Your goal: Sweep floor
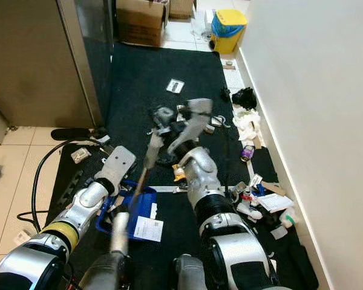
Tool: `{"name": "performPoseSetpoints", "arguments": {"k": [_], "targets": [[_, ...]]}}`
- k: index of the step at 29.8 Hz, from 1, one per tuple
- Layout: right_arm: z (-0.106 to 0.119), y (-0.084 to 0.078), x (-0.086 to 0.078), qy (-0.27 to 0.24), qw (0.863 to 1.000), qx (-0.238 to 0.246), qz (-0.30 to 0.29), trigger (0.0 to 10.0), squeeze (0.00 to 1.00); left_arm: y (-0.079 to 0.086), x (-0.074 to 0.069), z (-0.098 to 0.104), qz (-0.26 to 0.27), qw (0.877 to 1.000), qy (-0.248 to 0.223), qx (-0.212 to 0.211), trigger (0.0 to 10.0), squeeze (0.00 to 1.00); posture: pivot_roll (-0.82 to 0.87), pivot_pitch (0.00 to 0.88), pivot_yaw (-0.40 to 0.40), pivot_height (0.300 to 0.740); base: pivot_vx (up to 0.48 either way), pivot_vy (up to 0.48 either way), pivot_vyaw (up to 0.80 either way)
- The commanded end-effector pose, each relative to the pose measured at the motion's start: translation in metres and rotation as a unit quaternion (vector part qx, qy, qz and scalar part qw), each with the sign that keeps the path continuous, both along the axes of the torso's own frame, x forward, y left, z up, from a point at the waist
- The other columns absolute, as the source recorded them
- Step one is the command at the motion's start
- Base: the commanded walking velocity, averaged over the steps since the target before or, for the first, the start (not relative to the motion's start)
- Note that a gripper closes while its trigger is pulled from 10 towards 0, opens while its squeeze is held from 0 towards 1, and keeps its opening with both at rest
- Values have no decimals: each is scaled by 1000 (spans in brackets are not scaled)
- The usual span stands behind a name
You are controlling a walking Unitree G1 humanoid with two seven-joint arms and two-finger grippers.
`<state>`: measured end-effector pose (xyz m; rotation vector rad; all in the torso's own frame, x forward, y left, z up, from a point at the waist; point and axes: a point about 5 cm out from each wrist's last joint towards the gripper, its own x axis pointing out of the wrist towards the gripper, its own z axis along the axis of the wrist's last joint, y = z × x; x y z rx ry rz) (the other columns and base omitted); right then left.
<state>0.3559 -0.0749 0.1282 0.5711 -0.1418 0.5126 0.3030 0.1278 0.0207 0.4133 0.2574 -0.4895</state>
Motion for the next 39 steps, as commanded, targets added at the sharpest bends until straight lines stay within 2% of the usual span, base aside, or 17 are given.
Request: {"name": "performPoseSetpoints", "arguments": {"k": [1,2,3,4,5,8,9,10,13,14,16,20,23,28,33,36,39], "targets": [[57,34,13,-50,992,119,8,10000,0,15,-34,-43,35,992,119,23,0,0,9,133,-136,740,0,0,0],[63,17,20,-57,990,127,-18,10000,0,15,-34,-43,36,992,119,23,0,0,9,132,-134,740,0,0,0],[63,17,20,-57,990,127,-18,10000,0,15,-34,-43,36,992,119,23,0,0,9,132,-134,740,0,0,0],[69,-9,27,-71,990,113,-45,10000,0,15,-34,-43,38,992,119,22,0,0,9,130,-130,740,0,0,0],[69,-9,27,-71,990,113,-45,10000,0,15,-34,-43,38,992,119,22,0,0,9,130,-130,740,0,0,0],[70,-34,29,-97,993,41,-54,10000,0,17,-34,-42,49,992,118,7,0,0,8,124,-124,740,0,0,0],[70,-34,29,-97,993,41,-54,10000,0,17,-34,-42,49,992,118,7,0,0,8,124,-124,740,0,0,0],[68,-39,28,-103,993,15,-50,10000,0,19,-33,-41,57,991,118,-6,0,0,9,121,-122,740,0,0,0],[55,-63,23,-102,992,-53,-52,10000,0,29,-31,-34,125,978,103,-131,0,0,13,106,-117,740,0,0,0],[55,-63,23,-102,992,-53,-52,10000,0,29,-31,-34,125,978,103,-131,0,0,13,106,-117,740,0,0,0],[48,-75,22,-90,991,-65,-69,10000,0,35,-31,-31,144,971,86,-168,0,0,18,98,-115,740,0,0,0],[41,-91,21,-72,989,-76,-101,10000,0,40,-34,-28,140,970,68,-187,0,0,33,81,-112,740,0,0,0],[34,-116,19,-50,982,-93,-156,10000,0,52,-42,-26,136,968,44,-205,0,0,48,63,-113,740,0,0,0],[33,-127,18,-46,975,-135,-170,10000,0,61,-49,-25,135,969,32,-202,0,0,63,50,-117,740,0,0,0],[35,-131,20,-39,978,-126,-161,10000,0,69,-59,-33,126,980,49,-149,0,0,86,48,-134,740,0,0,0],[34,-125,23,-26,985,-102,-136,10000,0,71,-63,-38,120,984,67,-116,0,0,88,50,-138,740,0,0,0],[27,-104,24,1,995,-60,-75,10000,0,69,-59,-39,103,988,78,-79,0,0,86,64,-142,740,0,0,0]]}}
